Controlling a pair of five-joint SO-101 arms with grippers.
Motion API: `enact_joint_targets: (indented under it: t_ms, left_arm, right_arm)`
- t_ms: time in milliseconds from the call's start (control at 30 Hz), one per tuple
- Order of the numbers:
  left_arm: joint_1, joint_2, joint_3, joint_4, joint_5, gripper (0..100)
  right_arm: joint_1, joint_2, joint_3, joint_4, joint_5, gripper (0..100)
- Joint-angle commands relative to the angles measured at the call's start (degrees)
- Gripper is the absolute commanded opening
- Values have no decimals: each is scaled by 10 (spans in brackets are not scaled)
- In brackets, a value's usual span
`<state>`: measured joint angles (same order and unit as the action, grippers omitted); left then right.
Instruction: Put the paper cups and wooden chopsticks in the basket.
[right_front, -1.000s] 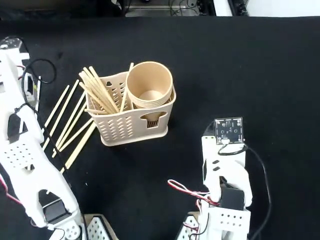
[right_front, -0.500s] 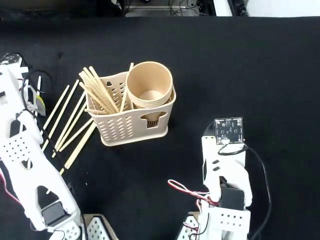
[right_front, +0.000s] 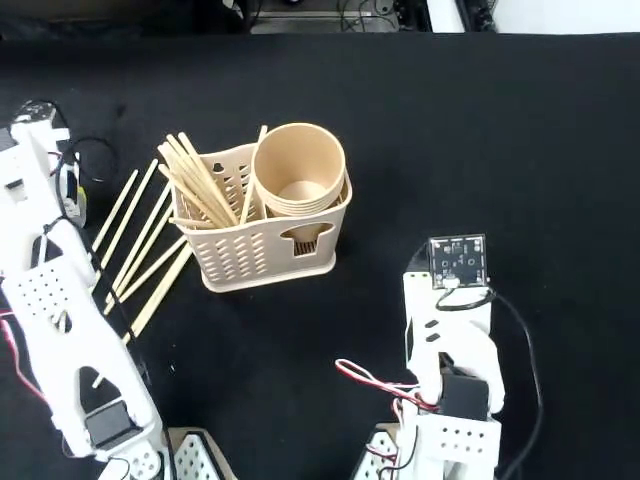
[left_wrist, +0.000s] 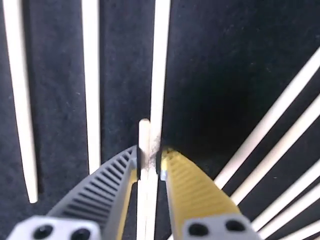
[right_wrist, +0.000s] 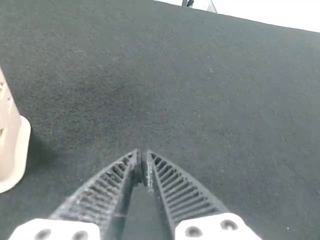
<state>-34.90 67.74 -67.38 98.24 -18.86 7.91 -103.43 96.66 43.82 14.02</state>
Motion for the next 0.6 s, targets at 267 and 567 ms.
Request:
enact_joint_targets:
  t_ms: [267, 567]
  left_arm:
    - [35, -127, 19, 27, 7, 28]
    - [46, -304, 42, 27, 8, 29]
  right_arm:
    - [-3, -37, -2, -5, 0, 21]
    - [-3, -37, -2, -5, 0, 21]
